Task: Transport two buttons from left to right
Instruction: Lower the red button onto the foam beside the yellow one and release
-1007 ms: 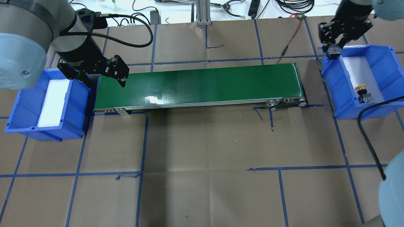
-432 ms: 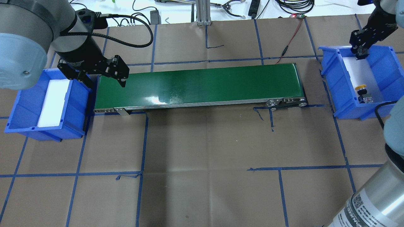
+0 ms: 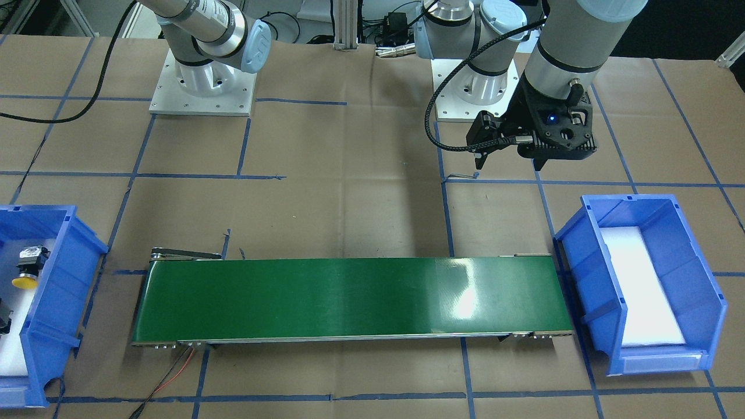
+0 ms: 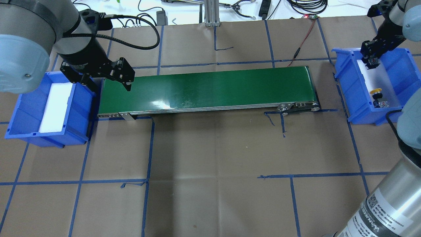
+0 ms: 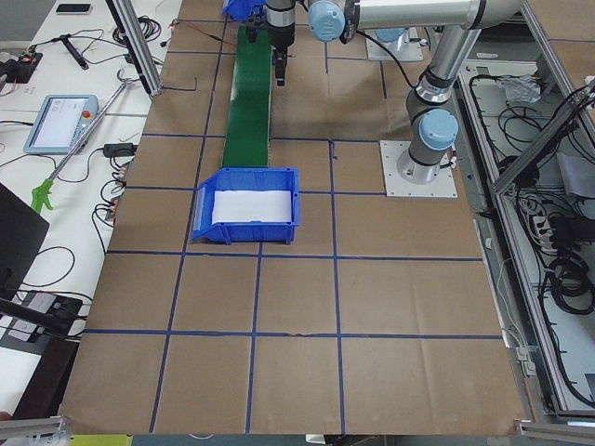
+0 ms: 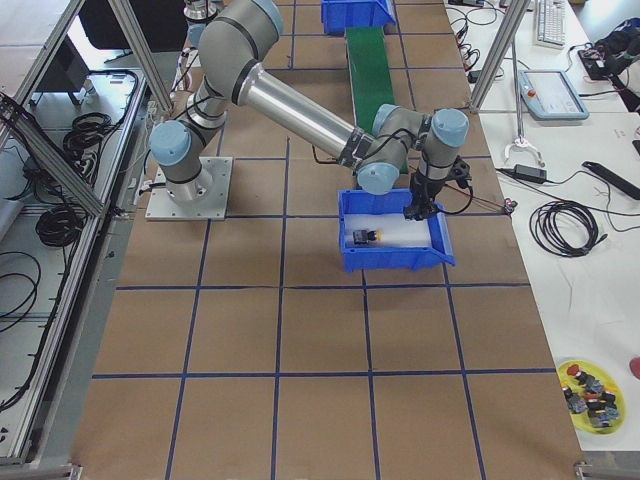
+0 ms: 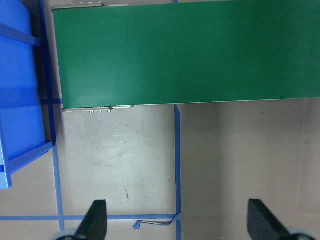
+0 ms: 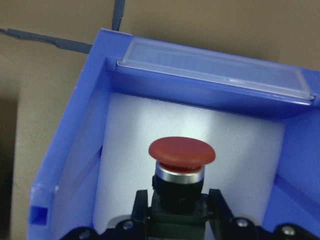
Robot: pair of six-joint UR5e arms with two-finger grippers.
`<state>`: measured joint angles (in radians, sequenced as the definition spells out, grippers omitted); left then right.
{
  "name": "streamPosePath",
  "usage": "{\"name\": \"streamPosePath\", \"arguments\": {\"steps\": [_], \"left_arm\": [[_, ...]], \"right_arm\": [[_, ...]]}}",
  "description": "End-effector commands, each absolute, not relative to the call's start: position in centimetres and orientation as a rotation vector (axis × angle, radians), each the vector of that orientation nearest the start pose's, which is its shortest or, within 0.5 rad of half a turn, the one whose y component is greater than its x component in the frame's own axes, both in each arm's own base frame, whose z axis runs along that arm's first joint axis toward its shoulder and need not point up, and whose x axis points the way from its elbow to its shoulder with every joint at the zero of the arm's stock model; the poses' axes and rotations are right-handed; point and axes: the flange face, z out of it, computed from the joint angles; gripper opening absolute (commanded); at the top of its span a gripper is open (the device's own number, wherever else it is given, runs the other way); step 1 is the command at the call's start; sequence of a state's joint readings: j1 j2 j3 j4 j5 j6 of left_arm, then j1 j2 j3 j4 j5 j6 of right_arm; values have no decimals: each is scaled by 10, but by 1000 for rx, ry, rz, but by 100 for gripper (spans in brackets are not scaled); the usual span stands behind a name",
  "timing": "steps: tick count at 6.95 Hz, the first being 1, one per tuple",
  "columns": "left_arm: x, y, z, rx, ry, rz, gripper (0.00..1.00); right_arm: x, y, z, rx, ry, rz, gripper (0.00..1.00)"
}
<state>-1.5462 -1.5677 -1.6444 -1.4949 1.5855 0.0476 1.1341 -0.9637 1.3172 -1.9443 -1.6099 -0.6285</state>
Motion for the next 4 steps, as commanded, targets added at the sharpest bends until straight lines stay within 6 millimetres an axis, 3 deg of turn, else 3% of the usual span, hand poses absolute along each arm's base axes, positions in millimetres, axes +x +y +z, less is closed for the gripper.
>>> {"name": "streamPosePath", "arguments": {"steps": [1, 4], "left_arm": [[-120, -493, 461, 36, 3127, -9, 100], [-120, -493, 461, 36, 3127, -9, 100]], "right_arm": [[-194, -698, 260, -290, 3172, 25, 4], [-200, -681, 233, -261, 3163, 69, 5]]}}
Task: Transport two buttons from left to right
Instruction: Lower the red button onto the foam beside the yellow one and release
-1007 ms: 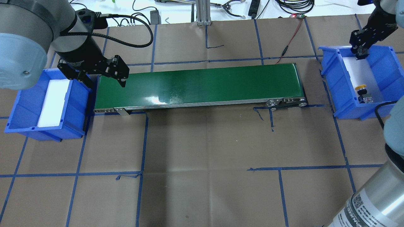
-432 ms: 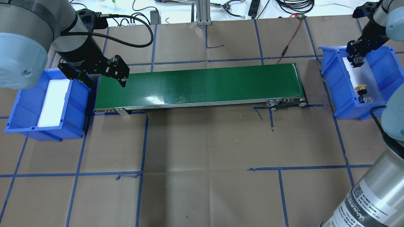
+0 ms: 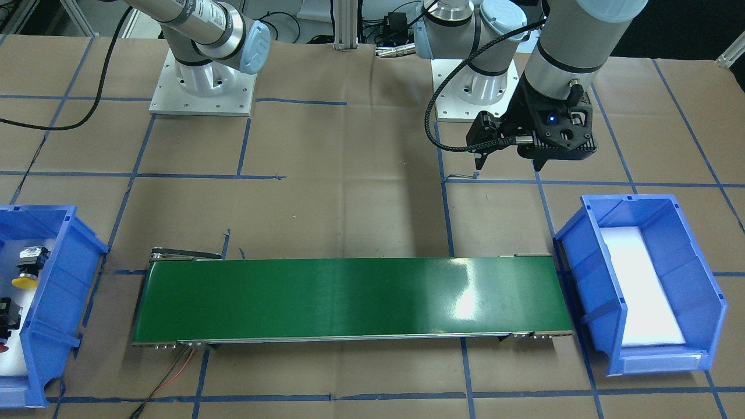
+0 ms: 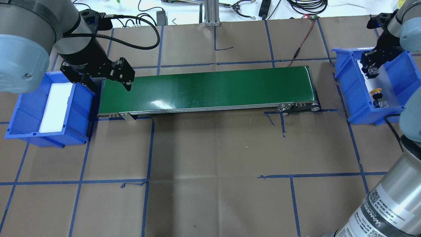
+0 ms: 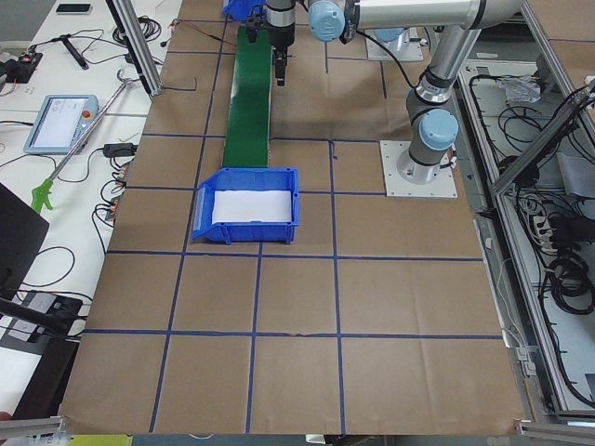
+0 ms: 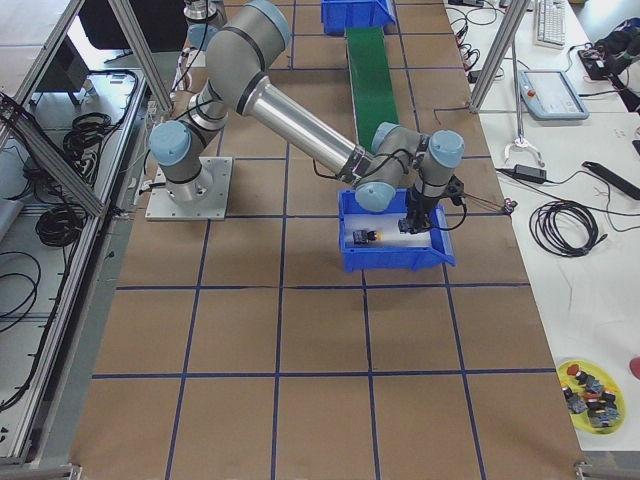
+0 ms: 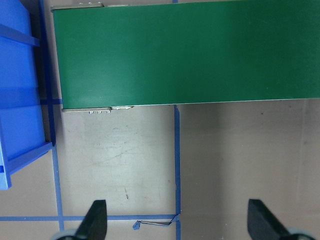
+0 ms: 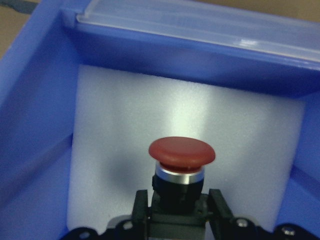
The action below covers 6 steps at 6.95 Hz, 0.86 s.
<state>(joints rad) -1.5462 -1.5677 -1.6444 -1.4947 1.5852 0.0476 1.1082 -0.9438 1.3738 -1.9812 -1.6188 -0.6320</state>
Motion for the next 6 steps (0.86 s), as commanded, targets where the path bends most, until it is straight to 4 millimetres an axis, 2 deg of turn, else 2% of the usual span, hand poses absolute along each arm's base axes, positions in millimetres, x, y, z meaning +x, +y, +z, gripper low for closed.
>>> {"name": "streamPosePath", "arguments": {"steps": [1, 3, 4, 6], "left_arm": [[-120, -493, 461, 36, 3127, -9, 100], [-120, -493, 461, 36, 3127, -9, 100], [-120, -493, 461, 36, 3126, -9, 100], [-120, -493, 461, 36, 3127, -9, 100]], "right_arm": [[-201, -680, 232, -262, 3167, 79, 10], [-199, -679, 236, -253, 3160, 68, 91], [-199, -679, 244, -244, 3170, 60, 99], [-195, -670, 286, -249, 3176, 43, 100]]}}
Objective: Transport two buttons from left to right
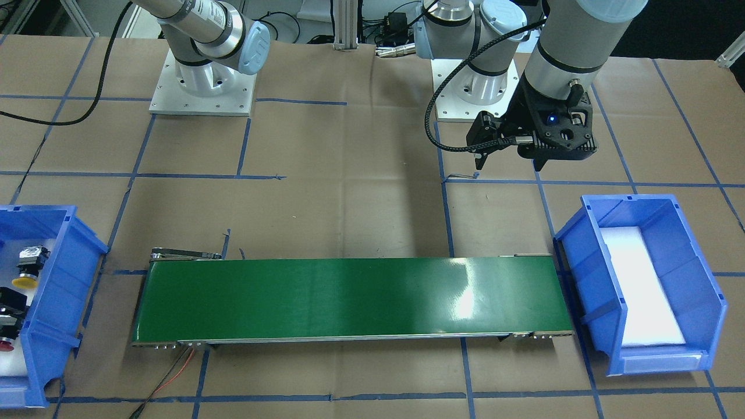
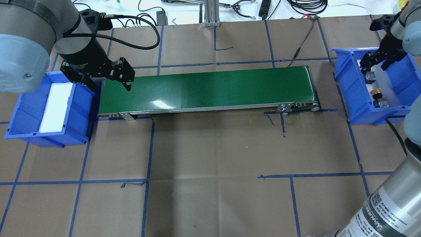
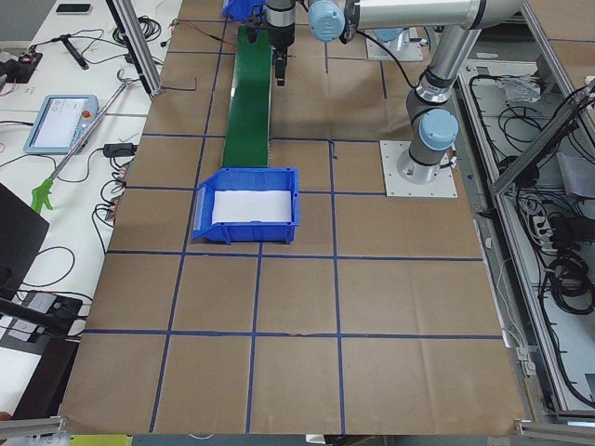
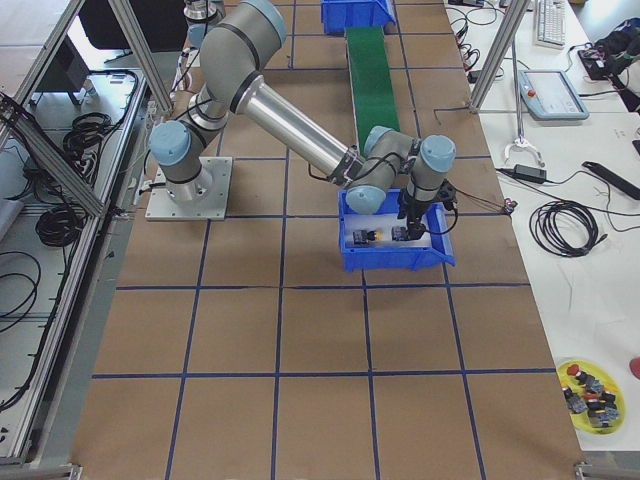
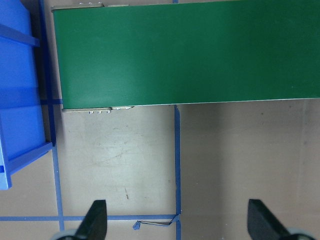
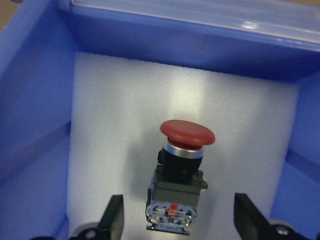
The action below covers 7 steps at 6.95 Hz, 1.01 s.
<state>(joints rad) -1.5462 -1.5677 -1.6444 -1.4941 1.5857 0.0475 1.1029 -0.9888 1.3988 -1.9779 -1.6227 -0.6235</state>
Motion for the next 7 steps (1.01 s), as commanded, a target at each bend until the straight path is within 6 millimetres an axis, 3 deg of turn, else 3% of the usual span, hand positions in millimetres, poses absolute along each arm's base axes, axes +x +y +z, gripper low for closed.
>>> {"name": "streamPosePath", "arguments": {"steps": [1, 3, 4, 5, 6, 7], "left_arm": [[-120, -493, 461, 36, 3127, -9, 100], [-120, -493, 461, 36, 3127, -9, 100], [-120, -493, 461, 36, 3127, -9, 100], [-120, -493, 461, 36, 3127, -9, 100], [-120, -493, 461, 36, 3127, -9, 100], [-120, -493, 461, 36, 3127, -9, 100]], "right_arm": [[-192, -664, 320, -249, 3197, -11, 100], [-168, -640, 423, -246, 3262, -222, 100], [-145, -614, 461, -124, 3252, -194, 100], [-103, -597, 486, 0, 3219, -158, 100], [-37, -586, 515, 18, 3222, -233, 100], [23, -574, 530, 51, 3204, -284, 100]]}}
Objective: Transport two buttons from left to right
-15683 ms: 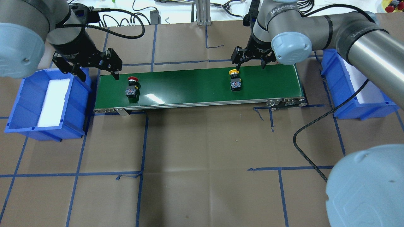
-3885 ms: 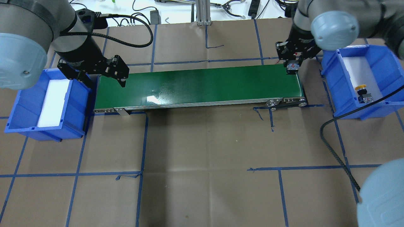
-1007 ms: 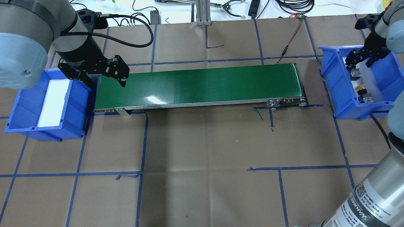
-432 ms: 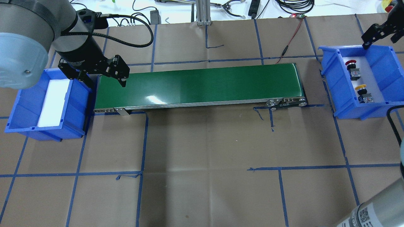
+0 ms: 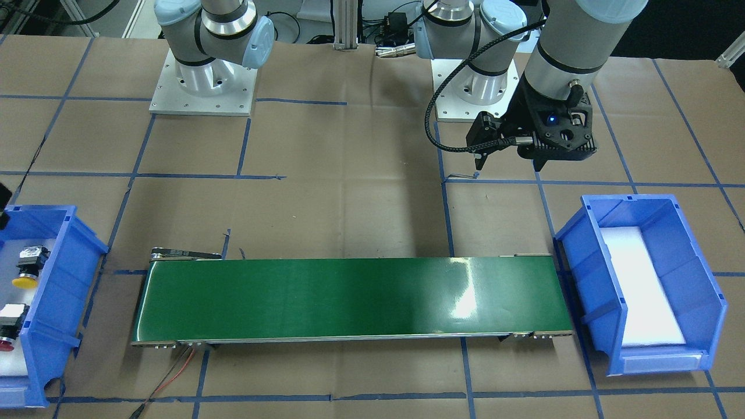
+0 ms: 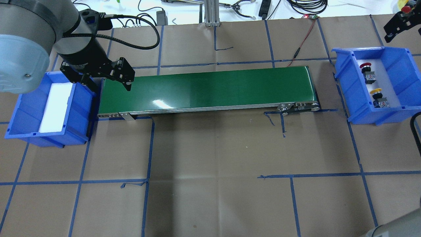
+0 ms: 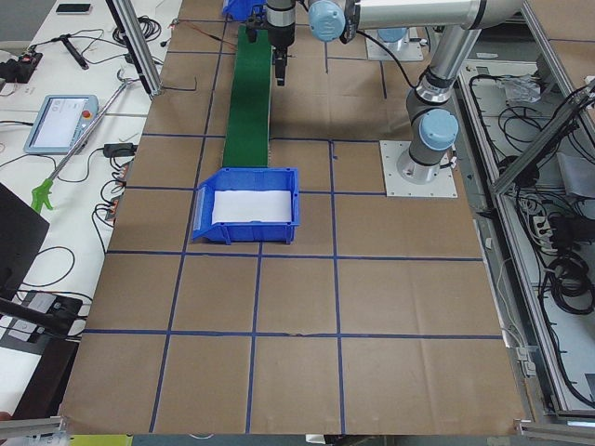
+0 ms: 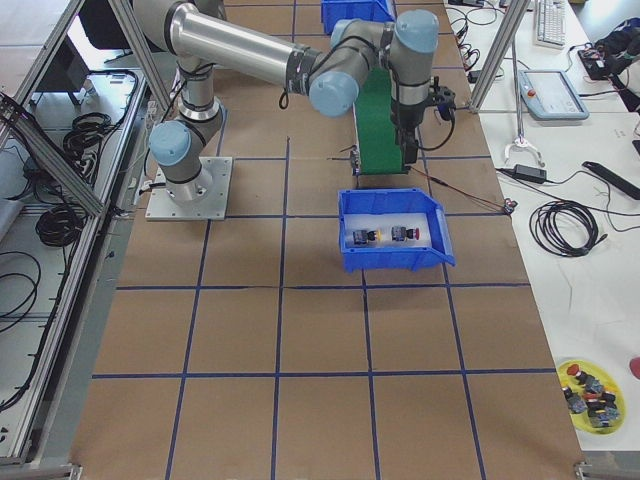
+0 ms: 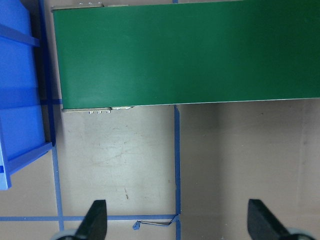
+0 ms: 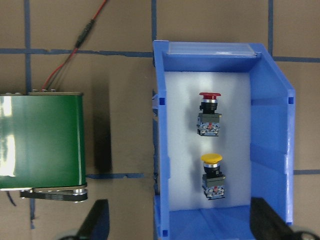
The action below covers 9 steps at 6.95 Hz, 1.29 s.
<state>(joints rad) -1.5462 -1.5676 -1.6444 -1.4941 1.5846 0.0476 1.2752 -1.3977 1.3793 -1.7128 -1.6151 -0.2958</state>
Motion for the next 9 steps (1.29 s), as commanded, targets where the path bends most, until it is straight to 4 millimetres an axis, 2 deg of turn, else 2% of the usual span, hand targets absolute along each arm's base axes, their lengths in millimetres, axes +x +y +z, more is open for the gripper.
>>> {"name": "streamPosePath", "arguments": {"steps": [1, 2, 3, 4, 5, 8, 9], "left_arm": [[-120, -494, 460, 36, 3127, -6, 100], [-120, -494, 460, 36, 3127, -6, 100], [-120, -494, 460, 36, 3127, -6, 100], [-120, -493, 461, 36, 3127, -9, 100], [-120, -493, 461, 36, 3127, -9, 100], [-120, -493, 461, 36, 3127, -9, 100], [-120, -493, 462, 36, 3127, -11, 100]], "right_arm": [[94, -558, 540, 2, 3181, -308, 100], [155, -548, 535, -155, 3167, -300, 100], [193, -537, 524, -258, 3159, -249, 100], [211, -525, 503, -250, 3166, -132, 100], [211, -518, 497, -222, 3171, -103, 100], [200, -485, 521, -204, 3180, -53, 100], [197, -483, 522, -199, 3183, -50, 100]]}}
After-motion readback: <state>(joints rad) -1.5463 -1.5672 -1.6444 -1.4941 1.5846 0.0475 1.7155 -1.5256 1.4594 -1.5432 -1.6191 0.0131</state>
